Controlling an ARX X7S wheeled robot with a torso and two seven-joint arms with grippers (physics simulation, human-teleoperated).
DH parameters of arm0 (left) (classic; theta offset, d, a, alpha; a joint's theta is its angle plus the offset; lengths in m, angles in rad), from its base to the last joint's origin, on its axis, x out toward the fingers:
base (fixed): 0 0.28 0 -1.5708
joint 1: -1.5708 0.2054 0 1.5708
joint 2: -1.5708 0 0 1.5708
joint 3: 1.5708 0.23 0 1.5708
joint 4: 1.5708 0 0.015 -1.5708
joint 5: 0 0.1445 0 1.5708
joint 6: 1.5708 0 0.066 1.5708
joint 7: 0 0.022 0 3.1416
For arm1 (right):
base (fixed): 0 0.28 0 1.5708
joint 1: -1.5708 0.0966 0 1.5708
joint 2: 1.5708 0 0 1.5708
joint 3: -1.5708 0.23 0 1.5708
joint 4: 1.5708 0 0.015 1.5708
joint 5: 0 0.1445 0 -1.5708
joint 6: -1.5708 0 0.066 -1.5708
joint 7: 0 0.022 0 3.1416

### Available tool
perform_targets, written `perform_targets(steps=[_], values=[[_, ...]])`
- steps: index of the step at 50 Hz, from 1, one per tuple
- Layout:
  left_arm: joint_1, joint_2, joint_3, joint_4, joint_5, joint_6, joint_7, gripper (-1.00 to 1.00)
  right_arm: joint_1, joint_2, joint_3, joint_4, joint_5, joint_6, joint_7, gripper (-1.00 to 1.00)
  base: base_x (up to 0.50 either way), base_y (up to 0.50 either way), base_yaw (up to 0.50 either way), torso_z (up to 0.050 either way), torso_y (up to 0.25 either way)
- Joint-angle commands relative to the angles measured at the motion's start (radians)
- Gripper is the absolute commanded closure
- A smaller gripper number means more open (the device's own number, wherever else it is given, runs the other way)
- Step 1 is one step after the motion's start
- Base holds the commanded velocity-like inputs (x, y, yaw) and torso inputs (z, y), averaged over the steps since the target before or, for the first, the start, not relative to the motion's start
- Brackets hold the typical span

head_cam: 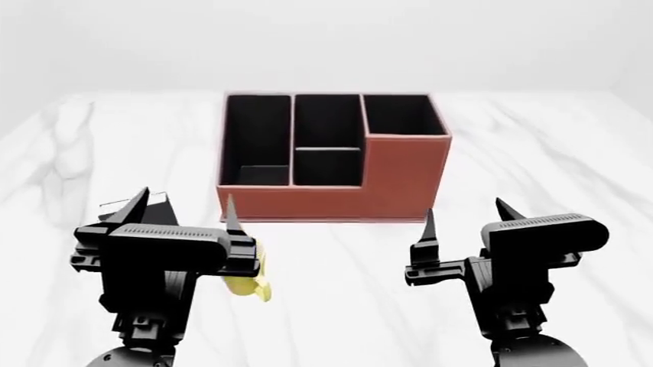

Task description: Pick up the yellow and white mug and place it to the right of the caddy.

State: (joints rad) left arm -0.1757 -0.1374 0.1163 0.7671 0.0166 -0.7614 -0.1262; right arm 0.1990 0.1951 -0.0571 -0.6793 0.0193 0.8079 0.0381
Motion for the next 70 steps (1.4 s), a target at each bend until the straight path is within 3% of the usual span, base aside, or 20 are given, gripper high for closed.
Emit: perform_targets(steps=[1,16,45,46,48,70], values=[[-0.002,-0.007,0.001,0.011,-0.007,-0.012,-0.012,-1.0,-0.002,0.003,0.002,-0.001,0.01,-0.002,0.004,-1.0,0.45,0.0,0.0,0.0,0.0],[0.002,-0.018,0.005,0.022,-0.016,-0.012,-0.024,-1.0,-0.006,0.007,0.002,0.005,0.017,-0.008,0.016,-1.0,0.44,-0.01,0.0,0.0,0.001],[-0.001,-0.024,0.005,0.036,-0.021,-0.032,-0.033,-1.0,-0.019,0.008,0.04,-0.012,0.065,-0.022,-0.005,-1.0,0.0,0.0,0.0,0.0,0.0],[0.016,0.09,-0.01,0.116,0.165,-0.076,0.147,-1.0,-0.001,-0.042,0.051,-0.052,-0.039,0.073,-0.15,-1.0,0.0,0.0,0.0,0.0,0.0],[0.012,0.09,-0.033,0.072,0.148,-0.049,0.137,-1.0,-0.012,-0.045,0.05,-0.035,-0.052,0.03,-0.129,-1.0,0.0,0.0,0.0,0.0,0.0],[-0.051,0.063,-0.086,0.136,0.135,-0.146,0.074,-1.0,0.046,-0.045,-0.123,-0.227,-0.026,0.264,-0.161,-1.0,0.0,0.0,0.0,0.0,0.0]])
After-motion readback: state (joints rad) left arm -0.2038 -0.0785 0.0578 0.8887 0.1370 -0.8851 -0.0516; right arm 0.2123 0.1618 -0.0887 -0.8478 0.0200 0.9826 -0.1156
